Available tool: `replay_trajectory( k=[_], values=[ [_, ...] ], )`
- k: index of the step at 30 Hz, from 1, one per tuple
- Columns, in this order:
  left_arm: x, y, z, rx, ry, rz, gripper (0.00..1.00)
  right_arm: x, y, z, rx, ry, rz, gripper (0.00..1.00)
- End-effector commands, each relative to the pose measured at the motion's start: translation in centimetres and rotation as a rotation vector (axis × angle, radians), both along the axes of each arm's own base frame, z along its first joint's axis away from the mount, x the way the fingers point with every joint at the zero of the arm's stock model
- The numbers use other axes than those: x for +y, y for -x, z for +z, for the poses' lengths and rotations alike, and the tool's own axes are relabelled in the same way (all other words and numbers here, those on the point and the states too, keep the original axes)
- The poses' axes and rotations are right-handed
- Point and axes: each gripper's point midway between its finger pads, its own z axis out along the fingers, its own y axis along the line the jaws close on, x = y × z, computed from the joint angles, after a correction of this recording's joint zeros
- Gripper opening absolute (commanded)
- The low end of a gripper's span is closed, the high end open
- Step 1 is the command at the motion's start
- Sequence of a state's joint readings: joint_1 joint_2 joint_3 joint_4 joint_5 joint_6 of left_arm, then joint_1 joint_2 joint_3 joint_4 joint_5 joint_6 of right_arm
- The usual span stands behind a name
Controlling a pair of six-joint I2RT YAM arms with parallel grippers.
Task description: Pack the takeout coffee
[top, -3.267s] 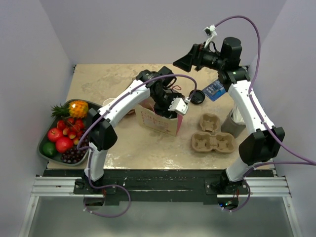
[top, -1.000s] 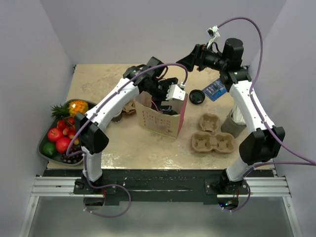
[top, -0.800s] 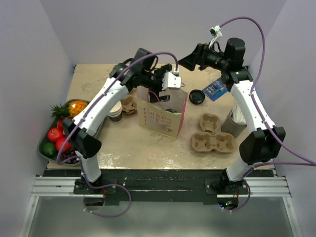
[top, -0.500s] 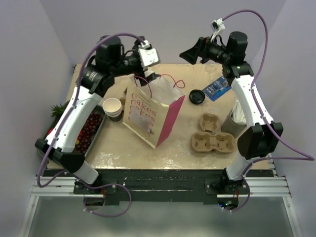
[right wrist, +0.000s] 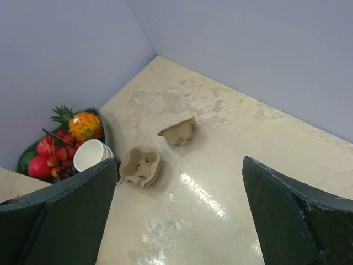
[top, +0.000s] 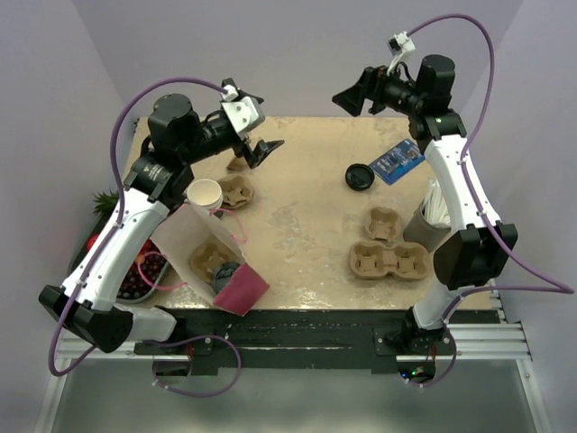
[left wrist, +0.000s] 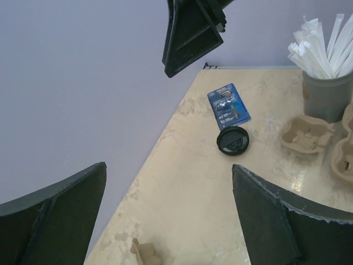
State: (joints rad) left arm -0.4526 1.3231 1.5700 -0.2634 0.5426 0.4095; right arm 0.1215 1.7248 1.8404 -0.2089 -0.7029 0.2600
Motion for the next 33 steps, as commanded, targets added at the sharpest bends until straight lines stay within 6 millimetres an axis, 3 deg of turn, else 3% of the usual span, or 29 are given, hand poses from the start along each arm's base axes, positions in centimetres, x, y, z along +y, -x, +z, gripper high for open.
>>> replay_trajectory(
  k=[1,2,6,9,10,12,14,21,23,26,33],
  values=[
    [-0.5,0.9,4.0,-0.061,0.114,-0.046,1.00,1.2,2.9,1.6,-0.025,-0.029,0.091,0.98],
    [-0.5,0.8,4.2,-0.062,0.118,-0.044,1.00,1.6,3.8,0.2,0.012,-0.037,0.118,0.98],
    [0.7,-0.1,6.0,-0.103,0.146,0.046,1.00,5.2,7.9,-2.2,0.064,-0.020,0.260,0.93],
    [2.4,-1.3,6.8,-0.121,0.125,0.166,1.00,8.4,11.4,-2.4,0.062,-0.010,0.378,0.90],
    [3.2,-1.6,7.3,-0.128,0.128,0.210,1.00,10.3,13.2,-2.3,0.050,0.000,0.441,0.90],
    [6.1,-2.6,7.7,-0.120,0.162,0.370,1.00,12.0,15.2,-2.1,0.011,0.036,0.502,0.91],
    [8.1,-3.3,6.6,-0.082,0.186,0.461,1.00,14.3,17.5,-2.1,0.009,0.045,0.578,0.91],
    [12.8,-3.8,5.6,-0.030,0.241,0.616,1.00,18.5,19.9,-4.0,0.046,0.107,0.692,0.92],
    [13.6,-3.5,5.4,-0.021,0.254,0.633,1.00,19.8,21.5,-4.7,0.074,0.143,0.738,0.92],
    [14.8,-2.5,4.8,-0.011,0.267,0.647,1.00,21.1,23.2,-5.4,0.080,0.169,0.773,0.92],
    [17.3,0.1,4.0,-0.010,0.268,0.681,1.00,22.8,24.0,-8.5,0.156,0.245,0.724,0.91]
  ],
)
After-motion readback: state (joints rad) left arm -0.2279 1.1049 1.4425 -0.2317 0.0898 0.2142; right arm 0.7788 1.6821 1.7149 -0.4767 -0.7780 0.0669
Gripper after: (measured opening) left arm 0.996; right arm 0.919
